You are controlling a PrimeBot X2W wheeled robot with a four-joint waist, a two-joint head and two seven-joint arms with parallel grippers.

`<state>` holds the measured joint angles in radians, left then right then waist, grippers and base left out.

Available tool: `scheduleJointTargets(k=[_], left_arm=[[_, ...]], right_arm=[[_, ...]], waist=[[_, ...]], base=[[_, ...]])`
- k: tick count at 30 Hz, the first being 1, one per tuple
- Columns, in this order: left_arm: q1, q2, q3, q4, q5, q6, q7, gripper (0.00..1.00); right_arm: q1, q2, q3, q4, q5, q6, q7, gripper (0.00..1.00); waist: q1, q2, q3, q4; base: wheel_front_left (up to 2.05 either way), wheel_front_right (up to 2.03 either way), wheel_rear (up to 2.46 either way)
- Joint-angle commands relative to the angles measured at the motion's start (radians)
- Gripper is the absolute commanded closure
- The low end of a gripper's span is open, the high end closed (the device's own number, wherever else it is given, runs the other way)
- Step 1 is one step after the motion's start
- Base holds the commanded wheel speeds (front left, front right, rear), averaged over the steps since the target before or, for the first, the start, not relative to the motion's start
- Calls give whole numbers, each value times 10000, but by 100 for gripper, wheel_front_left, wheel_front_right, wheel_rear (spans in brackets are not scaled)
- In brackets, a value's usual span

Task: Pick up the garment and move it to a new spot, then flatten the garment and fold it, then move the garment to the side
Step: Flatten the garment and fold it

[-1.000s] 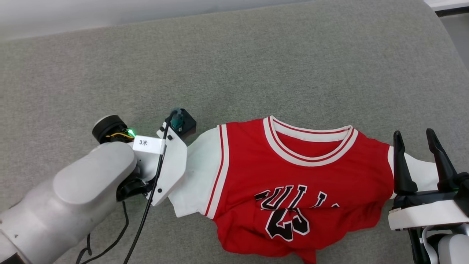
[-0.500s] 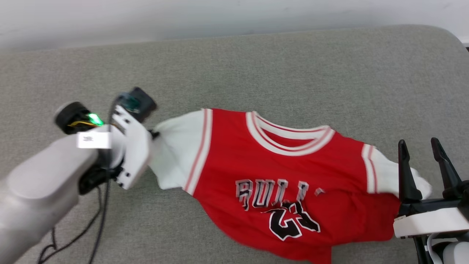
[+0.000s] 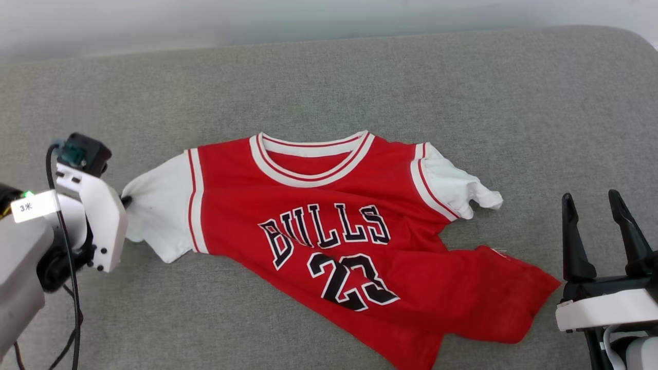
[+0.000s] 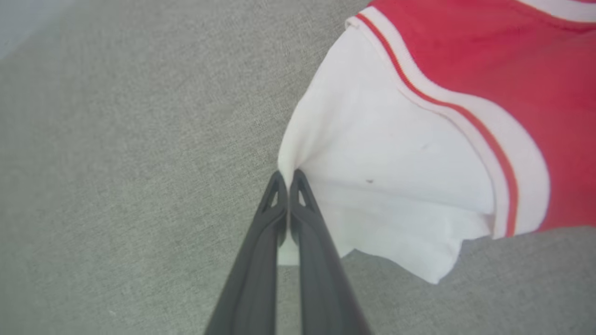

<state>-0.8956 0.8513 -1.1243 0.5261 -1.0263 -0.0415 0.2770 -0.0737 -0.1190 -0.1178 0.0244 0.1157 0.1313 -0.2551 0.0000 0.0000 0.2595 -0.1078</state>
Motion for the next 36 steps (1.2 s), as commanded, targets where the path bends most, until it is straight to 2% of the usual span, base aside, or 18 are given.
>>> scheduleJointTargets(k=[1, 11, 12, 13, 19, 23, 26, 32, 33, 34, 36], left_arm=[[192, -78, 40, 256, -86, -7, -93, 100], [630, -1032, -157, 2035, -465, -437, -268, 100], [619, -1119, -168, 2159, -459, -467, -328, 67], [555, -1174, -189, 2270, -374, -479, -439, 0], [171, -1422, -70, 2615, -110, -536, -1326, 0], [-127, -1337, 84, 2531, -44, -588, -1745, 0], [-299, -1232, 197, 2410, -149, -620, -1686, 0], [-950, -761, 258, 1807, -870, -775, 162, 0], [-950, -761, 258, 1807, -870, -775, 162, 0], [-1008, -607, 140, 1588, -1147, -808, 1018, 0], [-1080, -455, 16, 1375, -1302, -827, 1728, 0]], right_arm=[[-114, -48, 7, -6, -64, -11, -3, 0], [-120, -102, -19, 27, -102, -11, 98, 0], [-104, -103, -34, 23, -117, -11, 131, 0], [-86, -101, -42, 15, -125, -11, 148, 0], [119, -132, -102, -24, -60, -11, 231, 0], [234, -132, -72, -54, -34, -11, 264, 0], [265, -124, -84, -75, -13, -11, 287, 0], [328, -93, -104, -142, 32, -11, 292, 0], [328, -93, -104, -142, 32, -11, 292, 0], [321, -64, -86, -131, 41, -11, 264, 0], [287, -27, -64, -121, 44, -11, 244, 0]], waist=[[0, 0, 43, -38], [0, 0, 10, -81], [0, 0, -37, -60], [0, 0, -89, -34], [0, 0, -489, 224], [0, 0, -705, 369], [0, 0, -748, 421], [0, 0, -689, 508], [0, 0, -689, 508], [0, 0, -631, 474], [0, 0, -547, 426]], base=[[0, 0, 0], [0, 0, 0], [0, 0, 0], [0, 0, 0], [0, 0, 0], [0, 0, 0], [0, 0, 0], [0, 0, 0], [0, 0, 0], [0, 0, 0], [0, 0, 0]])
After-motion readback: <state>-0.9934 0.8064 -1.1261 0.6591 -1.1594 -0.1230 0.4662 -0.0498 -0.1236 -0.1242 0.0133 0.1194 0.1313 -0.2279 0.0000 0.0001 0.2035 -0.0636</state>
